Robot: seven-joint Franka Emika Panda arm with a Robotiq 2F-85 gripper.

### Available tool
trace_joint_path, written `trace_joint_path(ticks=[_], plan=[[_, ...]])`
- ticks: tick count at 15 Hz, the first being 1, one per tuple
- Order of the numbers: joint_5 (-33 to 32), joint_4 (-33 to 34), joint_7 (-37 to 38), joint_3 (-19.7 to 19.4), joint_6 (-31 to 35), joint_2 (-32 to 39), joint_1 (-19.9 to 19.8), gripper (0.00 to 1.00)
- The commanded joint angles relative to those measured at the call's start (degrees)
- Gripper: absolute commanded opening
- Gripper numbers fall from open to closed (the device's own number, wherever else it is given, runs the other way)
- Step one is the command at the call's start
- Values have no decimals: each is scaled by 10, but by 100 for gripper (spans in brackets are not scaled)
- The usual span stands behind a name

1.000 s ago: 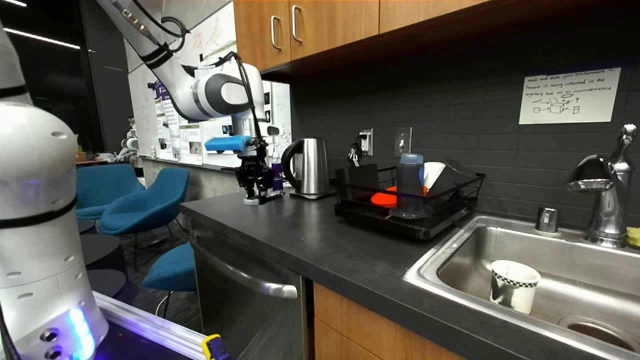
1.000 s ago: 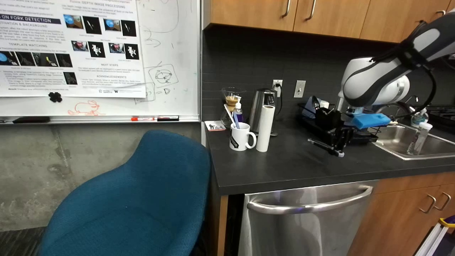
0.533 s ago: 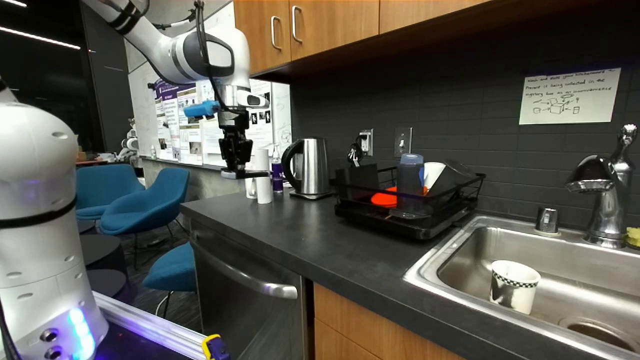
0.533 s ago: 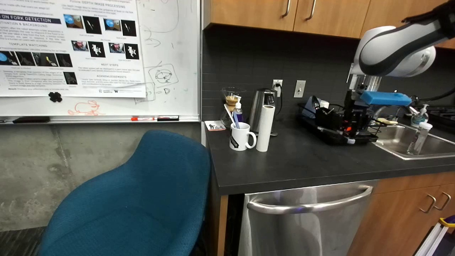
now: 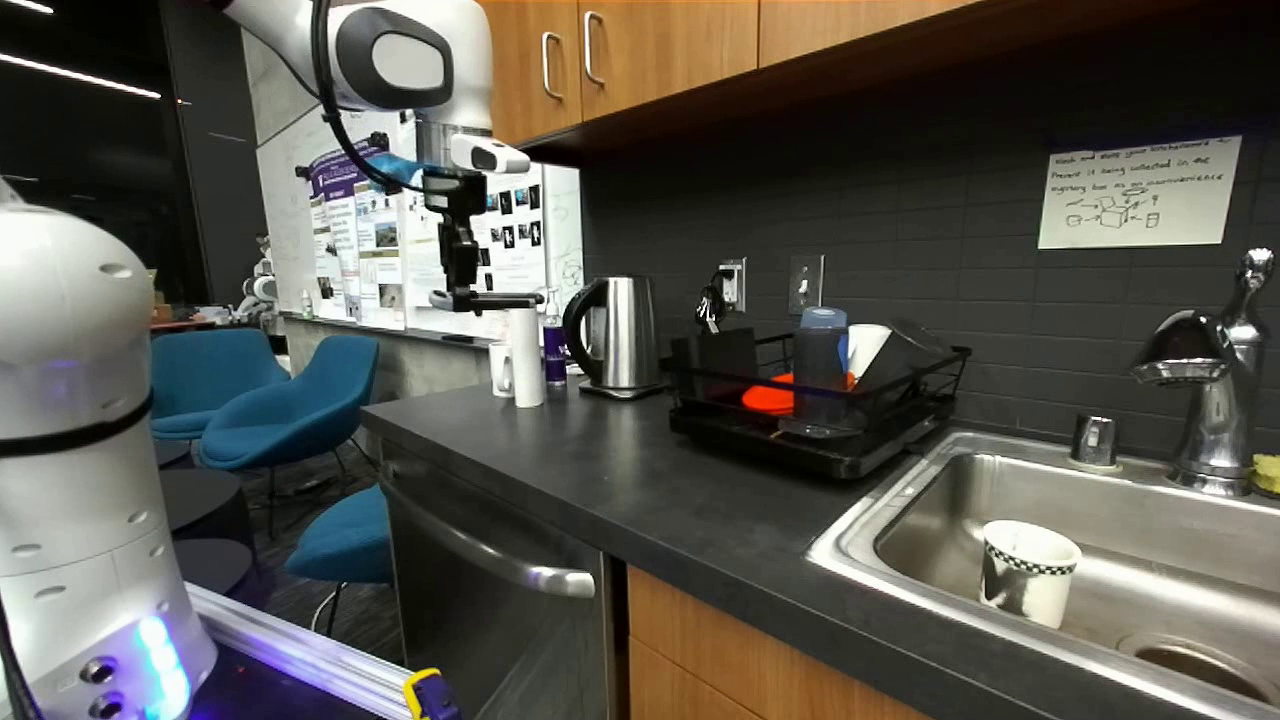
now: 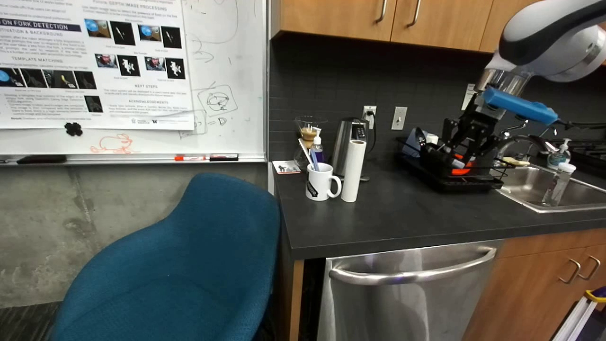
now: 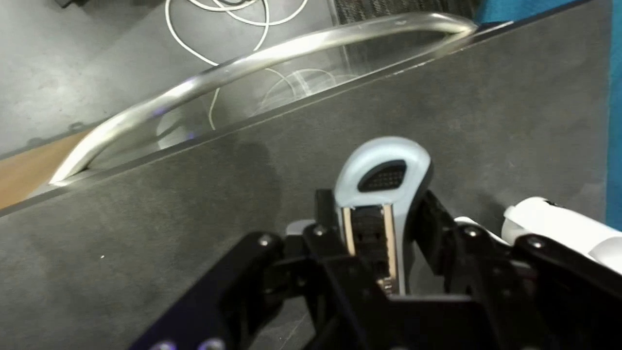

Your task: Put the black object inside the drying rack

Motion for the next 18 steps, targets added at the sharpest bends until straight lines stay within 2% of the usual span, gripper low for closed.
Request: trace_joint_path(ticks=[1,11,18], plan=[[48,3,37,-10,11,-17,-16,18],[184,6,109,-62,14,-37,-75,18],[261,23,149,-84,10,-25,-97,18]])
